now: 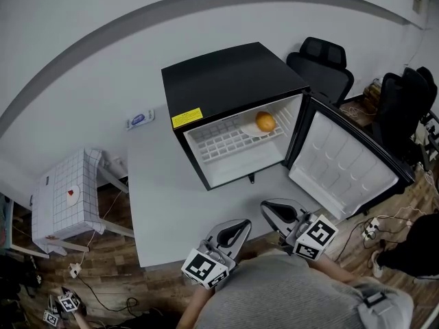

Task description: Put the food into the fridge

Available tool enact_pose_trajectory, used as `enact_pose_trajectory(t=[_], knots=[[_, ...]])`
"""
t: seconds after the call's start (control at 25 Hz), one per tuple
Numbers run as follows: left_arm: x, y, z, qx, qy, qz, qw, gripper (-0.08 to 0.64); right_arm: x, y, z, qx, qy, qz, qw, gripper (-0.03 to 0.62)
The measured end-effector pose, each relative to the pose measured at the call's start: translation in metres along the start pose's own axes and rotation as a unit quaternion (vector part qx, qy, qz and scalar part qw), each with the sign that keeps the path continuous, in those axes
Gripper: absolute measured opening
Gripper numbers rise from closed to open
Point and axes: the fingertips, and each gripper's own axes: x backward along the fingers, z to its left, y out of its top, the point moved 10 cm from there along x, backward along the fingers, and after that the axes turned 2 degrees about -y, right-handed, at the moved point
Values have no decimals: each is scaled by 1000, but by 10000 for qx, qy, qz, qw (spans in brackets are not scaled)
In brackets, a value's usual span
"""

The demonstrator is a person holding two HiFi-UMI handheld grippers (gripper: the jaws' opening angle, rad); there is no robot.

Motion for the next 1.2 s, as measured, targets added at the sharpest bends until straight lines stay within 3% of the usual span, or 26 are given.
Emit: enact_pose_trajectory(t=[0.52, 1.2], knots=[[0, -1, 2, 47, 88, 18, 9999, 12, -5, 5, -1, 344, 30, 113, 9993, 12], [2, -3, 7, 87, -2, 57, 9999, 12, -11, 6, 3, 383, -22, 112, 9992, 12]])
